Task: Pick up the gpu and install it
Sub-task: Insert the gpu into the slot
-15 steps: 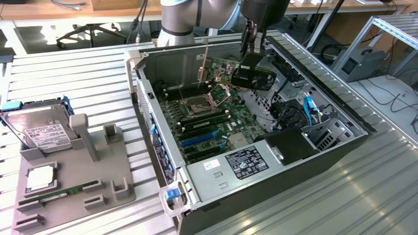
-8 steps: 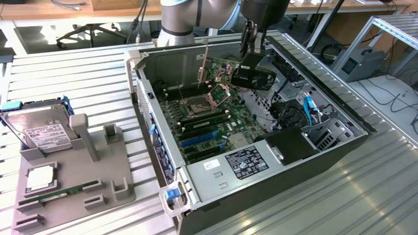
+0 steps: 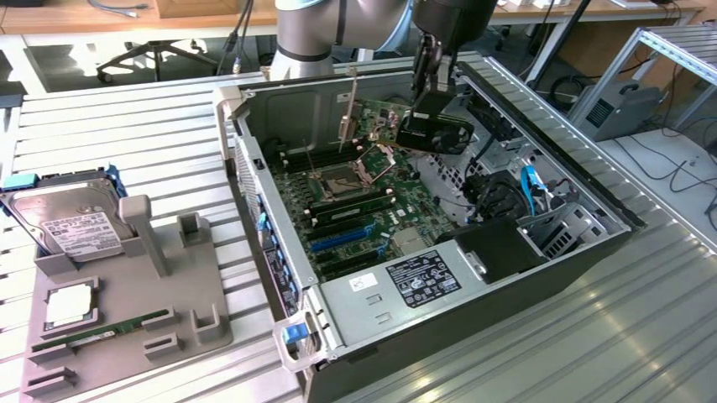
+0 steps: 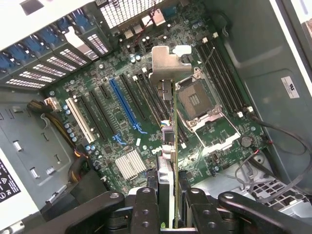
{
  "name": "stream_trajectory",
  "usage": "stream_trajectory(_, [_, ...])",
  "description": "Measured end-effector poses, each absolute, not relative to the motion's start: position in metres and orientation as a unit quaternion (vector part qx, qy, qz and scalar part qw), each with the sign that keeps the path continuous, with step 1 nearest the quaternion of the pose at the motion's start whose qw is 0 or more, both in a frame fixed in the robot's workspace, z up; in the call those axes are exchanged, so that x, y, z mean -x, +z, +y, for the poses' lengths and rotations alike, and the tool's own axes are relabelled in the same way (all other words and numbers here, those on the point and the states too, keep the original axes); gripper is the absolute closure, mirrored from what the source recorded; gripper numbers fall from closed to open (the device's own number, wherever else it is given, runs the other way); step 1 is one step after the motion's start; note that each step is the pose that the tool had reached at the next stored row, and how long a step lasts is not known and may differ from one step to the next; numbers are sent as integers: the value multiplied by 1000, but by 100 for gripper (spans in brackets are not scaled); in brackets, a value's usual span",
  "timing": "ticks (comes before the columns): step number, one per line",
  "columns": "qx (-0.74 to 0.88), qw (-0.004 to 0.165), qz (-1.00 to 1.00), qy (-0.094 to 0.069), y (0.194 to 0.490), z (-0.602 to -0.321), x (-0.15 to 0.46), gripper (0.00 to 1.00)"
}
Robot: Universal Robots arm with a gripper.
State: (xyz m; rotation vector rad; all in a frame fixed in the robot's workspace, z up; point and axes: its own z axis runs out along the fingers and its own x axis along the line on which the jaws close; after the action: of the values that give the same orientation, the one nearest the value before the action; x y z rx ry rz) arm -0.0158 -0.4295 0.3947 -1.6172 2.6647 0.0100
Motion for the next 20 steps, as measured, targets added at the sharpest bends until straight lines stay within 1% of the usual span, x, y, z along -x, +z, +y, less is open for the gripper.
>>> stream_trajectory(20, [533,12,846,3,395,-429,16,73])
